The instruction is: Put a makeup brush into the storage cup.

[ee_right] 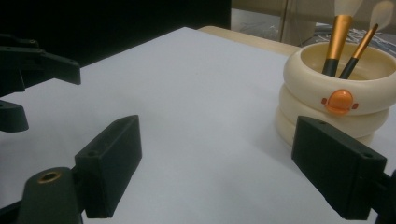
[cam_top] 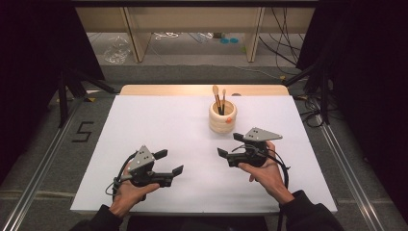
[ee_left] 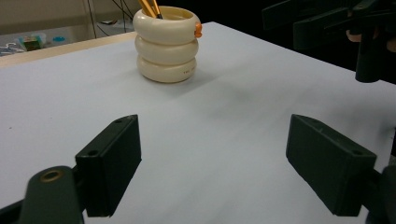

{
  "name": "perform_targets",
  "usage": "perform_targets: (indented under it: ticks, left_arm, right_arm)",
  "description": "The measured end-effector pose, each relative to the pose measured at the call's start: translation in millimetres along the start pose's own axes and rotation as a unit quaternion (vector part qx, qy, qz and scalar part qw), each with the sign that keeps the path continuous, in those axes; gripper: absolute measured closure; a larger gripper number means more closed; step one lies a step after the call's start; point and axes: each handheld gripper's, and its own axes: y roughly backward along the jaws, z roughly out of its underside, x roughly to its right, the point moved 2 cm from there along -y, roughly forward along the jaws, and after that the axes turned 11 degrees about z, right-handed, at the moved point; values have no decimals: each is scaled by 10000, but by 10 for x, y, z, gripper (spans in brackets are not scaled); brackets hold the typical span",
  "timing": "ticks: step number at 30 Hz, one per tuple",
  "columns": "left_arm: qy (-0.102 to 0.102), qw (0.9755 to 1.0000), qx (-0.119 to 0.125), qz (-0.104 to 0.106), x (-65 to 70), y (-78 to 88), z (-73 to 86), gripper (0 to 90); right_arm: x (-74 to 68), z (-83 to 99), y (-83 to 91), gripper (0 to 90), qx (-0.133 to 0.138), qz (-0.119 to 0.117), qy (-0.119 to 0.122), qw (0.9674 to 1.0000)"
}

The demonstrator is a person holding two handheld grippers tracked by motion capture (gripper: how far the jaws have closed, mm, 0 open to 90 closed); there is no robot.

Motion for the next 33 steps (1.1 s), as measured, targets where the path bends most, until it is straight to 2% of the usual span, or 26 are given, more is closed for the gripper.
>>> perform_targets:
  ticks: [9,16,20,24,33]
  left_arm:
    - [4,10000,14,-26,1,24,7,178]
    - [-41,10000,-6,-23,-1,25,8,179]
    - [2,10000,5,-25,6,22,10,179]
    - [5,10000,4,-17,7,22,10,178]
    - [89,9999,37,26,6,24,6,179]
  right_arm:
    - [-39,33,59,169,-67,5,47,10000]
    - [-74,70,84,169,-97,-104,16,9999]
    - [-82,88,111,168,-72,-53,25,10000]
    - [-88,112,134,168,-111,-138,-18,9998]
    - [-122,172,173,164,-133,-127,-36,9998]
